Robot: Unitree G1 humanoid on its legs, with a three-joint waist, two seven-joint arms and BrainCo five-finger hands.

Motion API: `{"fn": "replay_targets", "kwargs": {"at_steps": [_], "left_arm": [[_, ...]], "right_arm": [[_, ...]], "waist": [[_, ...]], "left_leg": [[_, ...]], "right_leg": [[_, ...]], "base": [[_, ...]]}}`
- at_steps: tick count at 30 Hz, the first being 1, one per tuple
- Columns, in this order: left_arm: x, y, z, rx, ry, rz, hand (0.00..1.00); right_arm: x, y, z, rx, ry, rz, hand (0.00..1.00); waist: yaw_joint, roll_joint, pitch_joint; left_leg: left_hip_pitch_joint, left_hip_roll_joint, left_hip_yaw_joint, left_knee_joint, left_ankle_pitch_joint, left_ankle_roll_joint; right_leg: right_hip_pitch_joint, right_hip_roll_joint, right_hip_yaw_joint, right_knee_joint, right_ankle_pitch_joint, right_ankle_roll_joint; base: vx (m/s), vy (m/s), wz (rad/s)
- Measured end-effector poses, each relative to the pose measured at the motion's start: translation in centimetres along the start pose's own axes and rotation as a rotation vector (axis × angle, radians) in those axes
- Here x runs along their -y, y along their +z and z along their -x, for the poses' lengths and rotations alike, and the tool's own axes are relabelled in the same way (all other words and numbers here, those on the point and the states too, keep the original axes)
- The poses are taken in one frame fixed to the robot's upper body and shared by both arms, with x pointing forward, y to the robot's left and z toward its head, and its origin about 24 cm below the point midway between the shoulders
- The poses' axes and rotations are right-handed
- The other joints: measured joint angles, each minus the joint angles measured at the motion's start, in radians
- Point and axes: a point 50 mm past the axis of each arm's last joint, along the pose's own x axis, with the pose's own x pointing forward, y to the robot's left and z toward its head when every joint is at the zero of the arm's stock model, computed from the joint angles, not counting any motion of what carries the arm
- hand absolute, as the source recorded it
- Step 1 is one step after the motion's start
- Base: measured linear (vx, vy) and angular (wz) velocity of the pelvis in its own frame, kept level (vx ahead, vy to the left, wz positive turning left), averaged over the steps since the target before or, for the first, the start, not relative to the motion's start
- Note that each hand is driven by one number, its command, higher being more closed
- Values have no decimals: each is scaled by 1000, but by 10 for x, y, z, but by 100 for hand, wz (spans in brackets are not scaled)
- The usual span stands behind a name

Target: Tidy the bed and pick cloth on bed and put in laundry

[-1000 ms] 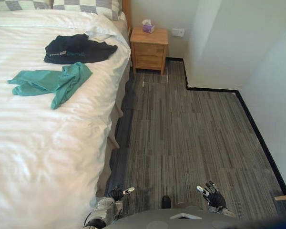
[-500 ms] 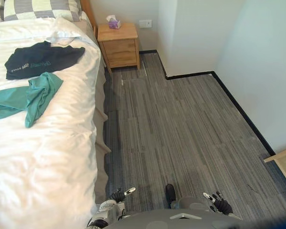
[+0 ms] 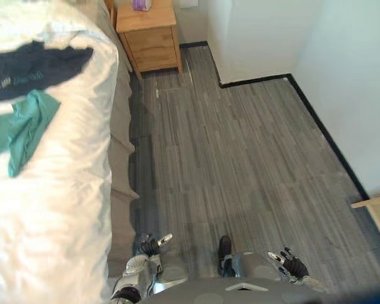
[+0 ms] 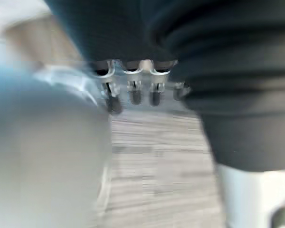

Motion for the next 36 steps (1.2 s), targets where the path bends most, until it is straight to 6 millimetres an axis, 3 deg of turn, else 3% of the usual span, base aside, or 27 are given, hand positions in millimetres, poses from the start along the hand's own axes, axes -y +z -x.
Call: {"fn": "replay_targets", "kwargs": {"at_steps": [1, 4, 5, 8, 10, 12, 13, 14, 15, 16, 17, 18, 19, 22, 24, 26, 27, 28, 29, 30, 31, 32, 33, 34, 35, 36], "left_arm": [[1, 2, 1, 17, -11, 33, 0], [2, 2, 1, 19, -27, 37, 0], [3, 2, 1, 21, -28, 47, 0], [3, 2, 1, 18, -24, 55, 0], [3, 2, 1, 17, -23, 64, 0], [3, -1, 1, 5, -22, 74, 0], [1, -2, 1, 2, -18, 99, 0], [0, -3, 1, -2, -14, 108, 0], [-3, -4, 2, -6, 0, 122, 0], [-2, -7, 2, -23, 2, 126, 0], [-3, -9, 2, -36, 5, 124, 0], [-3, -10, 2, -43, 6, 121, 0], [-5, -9, 2, -47, 12, 114, 0], [-11, -11, 2, -62, 19, 88, 0], [-9, -14, 3, -75, 9, 62, 0], [-12, -15, 4, -81, 12, 50, 0], [-12, -15, 4, -82, 14, 49, 0], [-12, -16, 4, -83, 14, 48, 0], [-12, -15, 4, -82, 16, 49, 0], [-13, -14, 4, -79, 19, 50, 0], [-16, -13, 4, -76, 34, 54, 0], [-21, -15, 5, -80, 51, 50, 0], [-23, -16, 5, -82, 57, 47, 0], [-22, -18, 6, -88, 58, 49, 0], [-18, -25, 8, -112, 54, 69, 0], [-16, -26, 7, -118, 52, 79, 0]], "right_arm": [[-4, 3, -2, 8, 11, -5, 0], [-11, 2, -3, 1, 37, -21, 0], [-13, 1, -3, -3, 47, -22, 0], [-11, -3, -1, -11, 51, -36, 0], [-10, -6, 0, -18, 48, -29, 0], [-7, -10, 2, -25, 41, -4, 0], [-5, -11, 3, -29, 34, 4, 0], [-5, -11, 3, -30, 33, 10, 0], [-6, -12, 3, -39, 37, 16, 0], [-5, -11, 2, -42, 34, 26, 0], [-6, -7, 0, -34, 38, 25, 0], [-15, 0, -3, -17, 62, 14, 0], [-23, 0, -5, -15, 88, 4, 0], [-28, 3, -7, -7, 106, 8, 0], [-29, 6, -7, 6, 107, -8, 0], [-31, 10, -8, 17, 111, -25, 0], [-33, 12, -9, 26, 115, -33, 0], [-33, 13, -9, 35, 115, -37, 0], [-35, 15, -9, 46, 112, -53, 0], [-36, 16, -9, 56, 109, -57, 0], [-38, 19, -10, 74, 111, -64, 0], [-39, 19, -10, 74, 111, -59, 0], [-38, 16, -9, 61, 108, -55, 0], [-33, 12, -8, 42, 92, -50, 0], [-32, 18, -9, 55, 87, -49, 0], [-33, 22, -10, 61, 86, -47, 0]], "waist": [[11, -4, 3], [14, -9, 6], [14, -13, 8], [13, -14, 12], [14, -12, 12], [13, -3, 6], [12, -11, 3], [13, -17, -2], [15, -39, -19], [19, -36, -34], [19, -39, -37], [17, -41, -41], [11, -60, -40], [15, -60, -36], [9, -44, -28], [10, -43, -25], [12, -45, -25], [11, -43, -24], [8, -50, -21], [7, -60, -15], [7, -80, -5], [6, -95, -2], [4, -100, -3], [-9, -83, -11], [-4, -41, -27], [-4, -31, -27]], "left_leg": [[-26, -42, 9, -71, -17, 5], [-22, -93, 42, -355, -11, 31], [-19, -114, 59, -548, 26, 54], [-1, -141, 138, -863, 165, 65], [-2, -136, 206, -910, 192, 75], [3, -124, 296, -913, 211, 110], [9, -137, 329, -886, 253, 173], [9, -150, 343, -870, 263, 191], [9, -185, 374, -838, 246, 241], [12, -209, 372, -825, 194, 297], [17, -225, 363, -826, 181, 304], [47, -260, 330, -837, 157, 319], [93, -294, 291, -849, 133, 320], [245, -306, 150, -882, 102, 305], [344, -279, 71, -927, 87, 278], [398, -251, 11, -949, 67, 242], [417, -233, -30, -962, 57, 224], [427, -224, -50, -972, 50, 213], [442, -217, -80, -983, 38, 192], [460, -217, -92, -990, 29, 177], [502, -224, -111, -991, 7, 141], [543, -229, -119, -985, -22, 98], [564, -226, -130, -976, -43, 85], [585, -187, -147, -943, -76, 67], [565, -139, -139, -896, -83, 56], [552, -124, -135, -862, -81, 54]], "right_leg": [[38, 3, 30, -23, -1, 10], [115, 17, 60, -76, -15, 38], [153, 25, 80, -101, -22, 48], [206, 28, 82, -140, -38, 70], [236, 26, 77, -151, -63, 84], [275, 15, 60, -145, -138, 95], [280, -12, 46, -110, -197, 112], [274, -31, 40, -80, -232, 134], [250, -83, 15, 3, -291, 182], [186, -115, -39, 164, -318, 229], [142, -134, -64, 273, -320, 237], [42, -189, -116, 539, -275, 282], [-38, -252, -148, 748, -229, 277], [-106, -310, -215, 869, -246, 266], [-127, -291, -225, 772, -254, 262], [-184, -267, -218, 595, -249, 264], [-234, -242, -191, 441, -219, 260], [-257, -227, -173, 351, -180, 259], [-290, -216, -145, 179, -87, 262], [-309, -219, -129, 100, -25, 266], [-335, -228, -94, 37, 43, 269], [-336, -235, -81, 31, 66, 251], [-333, -232, -64, 53, 115, 218], [-328, -211, -58, 118, 184, 173], [-347, -177, -77, 171, 121, 150], [-356, -169, -86, 199, 92, 143]], "base": [[353, -73, -118], [278, -49, -63], [366, -26, -29], [372, 20, -9], [332, 71, 5], [401, 117, 20], [442, 150, 28], [550, 186, 32], [521, 161, 25], [528, 165, 25], [545, 206, 36], [534, 245, 70], [560, 240, 87], [595, 119, 104], [509, -18, 121], [491, -103, 108], [430, -151, 77], [522, -217, 99], [362, -178, 81], [459, -263, 92], [465, -317, 87], [573, -423, 87], [502, -383, 88], [521, -393, 51], [410, -302, 31], [568, -455, 2]]}}
